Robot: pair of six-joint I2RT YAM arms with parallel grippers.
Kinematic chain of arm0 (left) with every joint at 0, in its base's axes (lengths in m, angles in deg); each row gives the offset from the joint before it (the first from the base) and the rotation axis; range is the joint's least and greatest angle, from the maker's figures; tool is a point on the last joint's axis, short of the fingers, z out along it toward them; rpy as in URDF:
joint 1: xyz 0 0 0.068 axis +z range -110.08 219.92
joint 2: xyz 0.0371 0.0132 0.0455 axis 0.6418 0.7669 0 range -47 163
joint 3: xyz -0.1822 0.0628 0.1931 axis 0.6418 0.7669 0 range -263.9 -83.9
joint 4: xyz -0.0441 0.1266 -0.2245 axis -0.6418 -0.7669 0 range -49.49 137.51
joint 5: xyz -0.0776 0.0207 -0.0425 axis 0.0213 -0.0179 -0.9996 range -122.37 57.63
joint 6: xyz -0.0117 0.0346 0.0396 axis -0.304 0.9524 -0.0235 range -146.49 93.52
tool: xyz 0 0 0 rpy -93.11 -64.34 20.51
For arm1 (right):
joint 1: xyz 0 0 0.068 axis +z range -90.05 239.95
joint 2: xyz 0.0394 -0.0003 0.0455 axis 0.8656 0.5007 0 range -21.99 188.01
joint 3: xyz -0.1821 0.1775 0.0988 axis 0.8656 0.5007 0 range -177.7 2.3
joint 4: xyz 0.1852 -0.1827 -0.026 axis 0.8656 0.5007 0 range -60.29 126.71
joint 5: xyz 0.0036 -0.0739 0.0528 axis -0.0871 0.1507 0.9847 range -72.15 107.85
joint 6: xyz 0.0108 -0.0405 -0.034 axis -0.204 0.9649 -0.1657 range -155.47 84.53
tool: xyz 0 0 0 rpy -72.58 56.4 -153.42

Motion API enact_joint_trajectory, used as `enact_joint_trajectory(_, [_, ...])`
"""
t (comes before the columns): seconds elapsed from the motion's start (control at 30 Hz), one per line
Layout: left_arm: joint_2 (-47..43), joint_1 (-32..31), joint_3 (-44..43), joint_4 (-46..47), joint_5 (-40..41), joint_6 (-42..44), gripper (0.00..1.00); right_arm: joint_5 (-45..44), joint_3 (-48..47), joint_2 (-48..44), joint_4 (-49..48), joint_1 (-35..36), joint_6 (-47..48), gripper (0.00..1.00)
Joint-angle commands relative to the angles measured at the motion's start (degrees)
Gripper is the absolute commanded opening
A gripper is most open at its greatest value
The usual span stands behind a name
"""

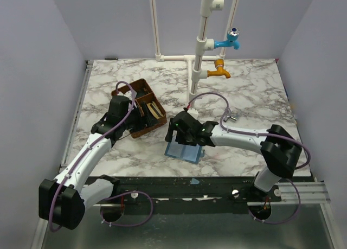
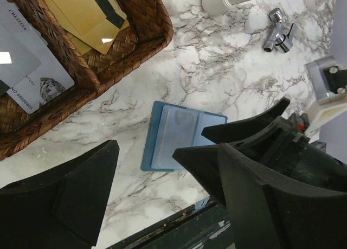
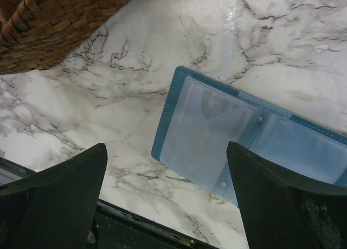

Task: Take the credit cards out of the card holder
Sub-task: Remove the credit card from the card holder.

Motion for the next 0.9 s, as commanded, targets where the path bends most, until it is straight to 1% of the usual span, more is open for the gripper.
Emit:
enact_joint_trajectory(0.0, [-0.29,0.61,-0.20,-1.08,-1.44,1.80,0.76,-2.41,-3.99,4.45,4.55,1.38,1.38,0.93])
enact_joint_trajectory(0.1, [-0.27,0.62,-0.10,-0.94,-1.34,1.89,0.76,-4.11,-4.85,5.66,6.77,1.44,1.43,0.88])
enact_joint_trajectory(0.17, [-0.20,0.63,-0.09,-0.98,-1.42,1.98,0.76,-4.83,-5.34,6.19,8.26,1.48,1.35,0.83])
enact_joint_trajectory(0.27, [0.11,0.64,-0.07,-0.83,-1.59,2.06,0.76,-6.53,-5.72,6.72,10.55,2.03,0.63,0.80])
enact_joint_trajectory(0.43, [0.52,0.70,0.30,-0.28,-2.08,1.74,0.76,-7.17,-6.59,8.39,11.50,2.98,0.77,0.76])
enact_joint_trajectory(0.63, [0.55,0.67,0.51,-0.41,-1.94,1.67,0.76,-8.66,-9.73,11.80,14.38,4.01,0.52,0.76])
enact_joint_trajectory(0.8, [0.94,0.67,1.76,0.12,-1.49,0.91,0.76,-9.75,-9.95,13.34,15.31,4.30,0.60,0.70])
enact_joint_trajectory(0.87, [1.05,0.62,2.54,0.56,-1.60,0.51,0.76,-10.14,-10.36,14.16,16.10,4.29,0.74,0.69])
